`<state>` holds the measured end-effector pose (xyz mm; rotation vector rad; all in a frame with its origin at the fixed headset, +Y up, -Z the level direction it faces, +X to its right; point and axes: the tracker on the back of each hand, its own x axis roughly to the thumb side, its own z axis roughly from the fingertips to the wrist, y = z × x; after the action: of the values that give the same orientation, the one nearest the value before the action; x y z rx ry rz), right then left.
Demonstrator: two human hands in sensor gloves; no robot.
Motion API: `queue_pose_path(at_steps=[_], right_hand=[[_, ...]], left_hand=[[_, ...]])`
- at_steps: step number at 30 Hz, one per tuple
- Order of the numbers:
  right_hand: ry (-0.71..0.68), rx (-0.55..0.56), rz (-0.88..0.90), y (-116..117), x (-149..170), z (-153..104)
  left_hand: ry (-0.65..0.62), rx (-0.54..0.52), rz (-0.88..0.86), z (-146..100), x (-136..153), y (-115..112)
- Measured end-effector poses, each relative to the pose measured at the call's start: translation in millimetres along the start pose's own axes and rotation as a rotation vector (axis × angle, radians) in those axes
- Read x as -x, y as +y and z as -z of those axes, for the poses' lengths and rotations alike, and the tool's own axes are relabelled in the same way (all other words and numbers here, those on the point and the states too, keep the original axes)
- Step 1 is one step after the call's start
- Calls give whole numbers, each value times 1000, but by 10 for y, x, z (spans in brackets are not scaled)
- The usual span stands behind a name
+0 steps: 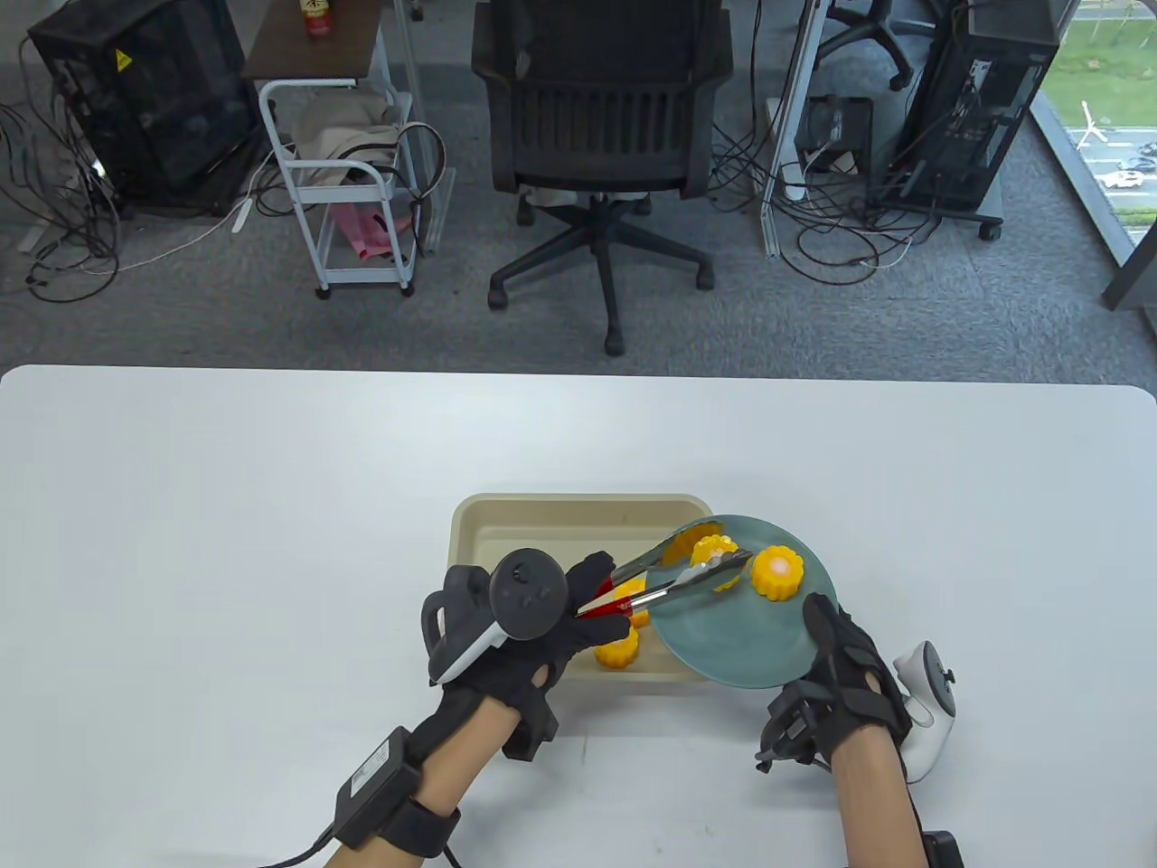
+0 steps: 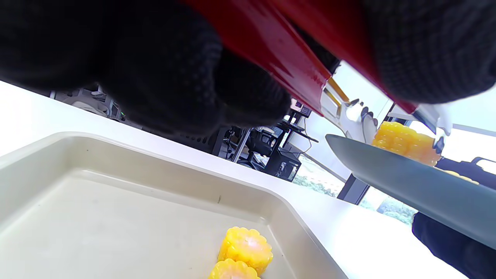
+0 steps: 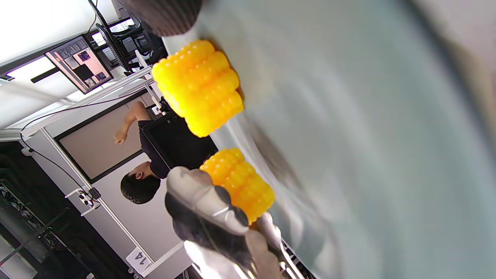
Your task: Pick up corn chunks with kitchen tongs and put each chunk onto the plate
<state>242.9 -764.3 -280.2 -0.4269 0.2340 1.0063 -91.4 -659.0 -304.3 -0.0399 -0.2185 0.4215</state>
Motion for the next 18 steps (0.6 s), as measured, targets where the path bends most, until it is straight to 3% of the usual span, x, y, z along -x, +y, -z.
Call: queue_pose_path(at_steps=[7, 18], right_hand=[[2, 1, -13, -1, 10, 12], [-1, 10, -12, -18, 12, 28]], left_hand=[[2, 11, 7, 34, 32, -54], [13, -45, -197, 55, 215, 61]])
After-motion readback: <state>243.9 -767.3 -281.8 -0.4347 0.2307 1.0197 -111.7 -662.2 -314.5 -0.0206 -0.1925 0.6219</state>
